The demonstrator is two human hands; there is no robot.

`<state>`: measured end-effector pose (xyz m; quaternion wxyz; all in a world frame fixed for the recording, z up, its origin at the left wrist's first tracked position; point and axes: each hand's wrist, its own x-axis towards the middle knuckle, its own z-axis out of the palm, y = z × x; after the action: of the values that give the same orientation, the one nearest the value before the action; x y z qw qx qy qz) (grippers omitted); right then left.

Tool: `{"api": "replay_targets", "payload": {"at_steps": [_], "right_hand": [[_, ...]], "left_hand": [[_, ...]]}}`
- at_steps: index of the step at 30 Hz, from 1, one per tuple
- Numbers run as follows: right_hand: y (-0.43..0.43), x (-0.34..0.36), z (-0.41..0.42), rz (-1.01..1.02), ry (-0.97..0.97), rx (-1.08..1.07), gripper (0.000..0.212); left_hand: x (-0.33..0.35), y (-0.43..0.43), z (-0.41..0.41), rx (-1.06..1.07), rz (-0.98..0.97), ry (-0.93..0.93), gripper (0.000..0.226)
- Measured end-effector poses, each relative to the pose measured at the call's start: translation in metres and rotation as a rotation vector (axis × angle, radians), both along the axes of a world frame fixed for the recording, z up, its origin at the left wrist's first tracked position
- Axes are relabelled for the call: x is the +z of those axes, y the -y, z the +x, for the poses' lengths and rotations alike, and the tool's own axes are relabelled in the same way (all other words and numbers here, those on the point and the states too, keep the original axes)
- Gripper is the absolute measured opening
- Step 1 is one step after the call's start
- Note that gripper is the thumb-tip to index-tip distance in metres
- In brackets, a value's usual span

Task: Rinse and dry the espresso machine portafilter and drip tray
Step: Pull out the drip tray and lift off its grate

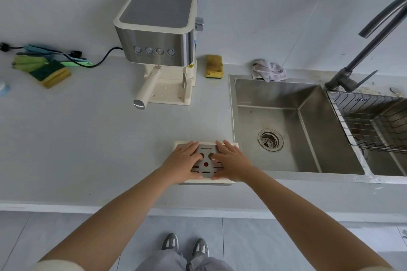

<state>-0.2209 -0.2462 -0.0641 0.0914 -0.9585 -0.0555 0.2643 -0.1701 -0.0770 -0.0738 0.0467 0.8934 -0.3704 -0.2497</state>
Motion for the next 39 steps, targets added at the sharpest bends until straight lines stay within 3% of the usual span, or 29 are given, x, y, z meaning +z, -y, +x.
{"api": "replay_targets", "payload": {"at_steps": [19, 24, 39], "right_hand": [[-0.006, 0.01, 0.01, -0.012, 0.049, 0.013, 0.063], [-0.026, 0.018, 0.026, 0.015, 0.099, 0.075, 0.065], [-0.139, 0.009, 0.077, 0.08, 0.165, 0.195, 0.064]], "left_hand": [[0.015, -0.007, 0.013, 0.015, -0.039, 0.053, 0.06], [0.022, -0.037, 0.027, 0.092, -0.085, 0.04, 0.067], [0.014, -0.157, 0.061, 0.26, -0.099, 0.059, 0.058]]}}
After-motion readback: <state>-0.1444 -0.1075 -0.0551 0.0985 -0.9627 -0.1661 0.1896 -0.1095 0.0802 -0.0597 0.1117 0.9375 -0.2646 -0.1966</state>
